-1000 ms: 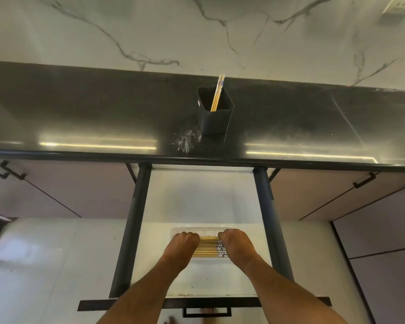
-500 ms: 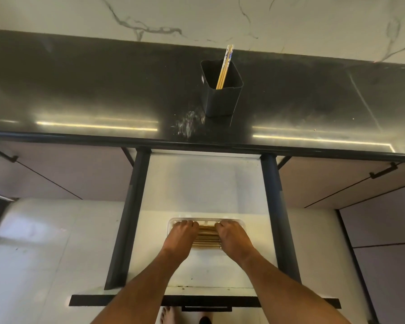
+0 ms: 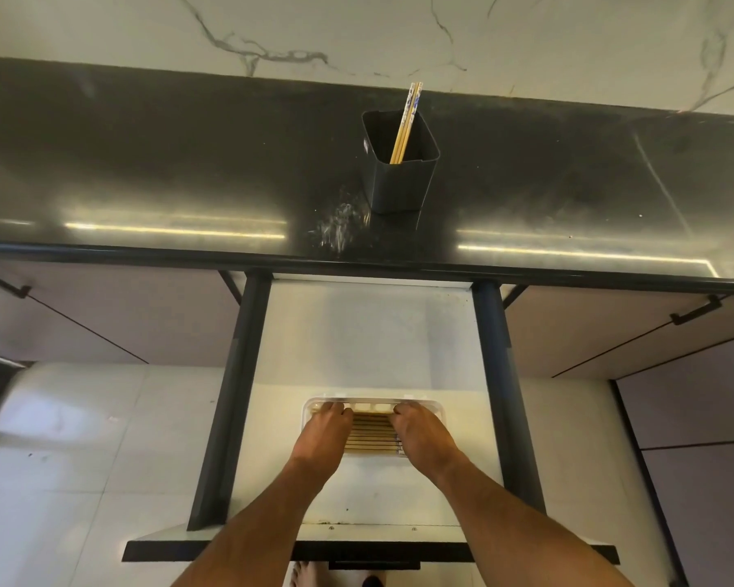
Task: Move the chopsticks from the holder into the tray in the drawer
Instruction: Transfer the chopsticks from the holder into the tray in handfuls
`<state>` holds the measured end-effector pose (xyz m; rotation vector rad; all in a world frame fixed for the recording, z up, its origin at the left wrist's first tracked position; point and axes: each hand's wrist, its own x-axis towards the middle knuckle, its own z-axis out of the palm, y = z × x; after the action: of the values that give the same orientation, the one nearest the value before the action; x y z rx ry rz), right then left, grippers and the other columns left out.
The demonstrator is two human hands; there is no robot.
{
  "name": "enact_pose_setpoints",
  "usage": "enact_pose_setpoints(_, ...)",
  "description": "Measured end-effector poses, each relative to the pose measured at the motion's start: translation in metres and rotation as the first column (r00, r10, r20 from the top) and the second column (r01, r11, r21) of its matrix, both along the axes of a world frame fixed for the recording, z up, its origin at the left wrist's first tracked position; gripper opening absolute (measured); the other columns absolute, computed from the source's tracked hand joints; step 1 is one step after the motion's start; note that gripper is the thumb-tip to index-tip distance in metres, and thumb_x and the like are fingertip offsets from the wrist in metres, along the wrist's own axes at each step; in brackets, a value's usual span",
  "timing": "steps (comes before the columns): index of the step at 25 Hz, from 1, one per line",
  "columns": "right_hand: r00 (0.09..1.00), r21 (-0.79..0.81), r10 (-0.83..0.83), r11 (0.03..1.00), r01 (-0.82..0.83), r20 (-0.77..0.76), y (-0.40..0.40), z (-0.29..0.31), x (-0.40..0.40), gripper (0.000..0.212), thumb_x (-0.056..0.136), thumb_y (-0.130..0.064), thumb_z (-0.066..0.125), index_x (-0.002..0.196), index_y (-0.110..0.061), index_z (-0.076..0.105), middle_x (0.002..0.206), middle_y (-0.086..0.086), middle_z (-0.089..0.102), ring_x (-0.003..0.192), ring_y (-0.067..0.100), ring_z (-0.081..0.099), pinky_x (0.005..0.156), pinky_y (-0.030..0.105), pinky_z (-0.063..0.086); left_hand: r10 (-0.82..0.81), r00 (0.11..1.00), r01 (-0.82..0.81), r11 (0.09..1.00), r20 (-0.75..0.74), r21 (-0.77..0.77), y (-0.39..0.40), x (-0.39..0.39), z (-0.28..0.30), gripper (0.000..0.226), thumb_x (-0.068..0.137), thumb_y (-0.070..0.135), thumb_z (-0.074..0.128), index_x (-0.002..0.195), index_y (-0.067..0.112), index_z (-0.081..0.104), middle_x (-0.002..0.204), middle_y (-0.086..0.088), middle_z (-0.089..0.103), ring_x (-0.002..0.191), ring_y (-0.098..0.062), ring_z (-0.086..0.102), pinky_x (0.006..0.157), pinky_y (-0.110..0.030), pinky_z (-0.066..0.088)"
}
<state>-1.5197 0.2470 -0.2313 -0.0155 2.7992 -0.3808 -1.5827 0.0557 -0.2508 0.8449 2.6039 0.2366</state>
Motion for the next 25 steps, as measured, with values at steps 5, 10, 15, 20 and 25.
enact_pose_setpoints(5, 1.0, 0.004, 0.002, 1.0, -0.002, 0.012, 0.002, -0.002, -0.003, 0.028, 0.096, -0.008, 0.063, 0.124, -0.01, 0.067, 0.129, 0.009, 0.063, 0.119, 0.02, 0.059, 0.103, 0.031, 0.051, 0.043, 0.998, -0.041, 0.998, -0.047, 0.046, 0.001, 0.003, -0.003, 0.037, 0.093, 0.014, 0.067, 0.13, 0.014, 0.062, 0.134, -0.004, 0.059, 0.123, -0.016, 0.054, 0.101, -0.026, 0.051)
enact_pose_setpoints(10, 1.0, 0.009, -0.007, 1.0, 0.007, -0.017, -0.001, 0.0, 0.001, 0.033, 0.095, -0.007, 0.063, 0.127, -0.011, 0.065, 0.131, 0.008, 0.063, 0.122, 0.021, 0.059, 0.105, 0.032, 0.05, 0.077, 0.997, -0.076, 0.995, -0.017, 0.058, 0.0, 0.003, -0.001, 0.041, 0.094, 0.013, 0.067, 0.134, 0.012, 0.058, 0.136, -0.006, 0.058, 0.125, -0.019, 0.054, 0.102, -0.028, 0.05)
enact_pose_setpoints(15, 0.994, -0.011, -0.052, 0.999, 0.051, -0.096, 0.002, 0.007, 0.005, 0.029, 0.095, -0.012, 0.065, 0.123, -0.012, 0.067, 0.124, 0.006, 0.068, 0.114, 0.02, 0.062, 0.102, 0.031, 0.052, 0.106, 0.994, -0.104, 0.98, -0.004, 0.171, 0.002, 0.011, 0.006, 0.046, 0.092, 0.016, 0.07, 0.135, 0.014, 0.053, 0.136, -0.005, 0.057, 0.124, -0.018, 0.054, 0.1, -0.028, 0.052)
enact_pose_setpoints(20, 0.759, -0.287, -0.537, 0.842, 0.457, -0.368, 0.009, 0.016, 0.013, 0.01, 0.098, -0.018, 0.064, 0.103, -0.011, 0.069, 0.098, 0.003, 0.07, 0.088, 0.015, 0.065, 0.081, 0.027, 0.06, 0.315, 0.944, -0.243, 0.867, -0.101, 0.435, -0.01, 0.012, 0.024, 0.056, 0.08, 0.018, 0.083, 0.129, 0.011, 0.057, 0.124, -0.007, 0.063, 0.111, -0.019, 0.062, 0.095, -0.038, 0.058)
enact_pose_setpoints(25, 0.413, -0.449, -0.897, 0.306, 0.84, 0.16, 0.018, 0.01, 0.007, 0.043, 0.108, -0.04, 0.039, 0.095, -0.01, 0.067, 0.093, 0.009, 0.073, 0.072, 0.018, 0.071, 0.065, 0.03, 0.062, 0.753, 0.519, -0.849, 0.397, 0.405, 0.349, -0.008, -0.004, 0.029, 0.034, 0.107, 0.034, 0.039, 0.106, 0.012, 0.065, 0.098, -0.004, 0.069, 0.092, -0.024, 0.068, 0.086, -0.043, 0.061)
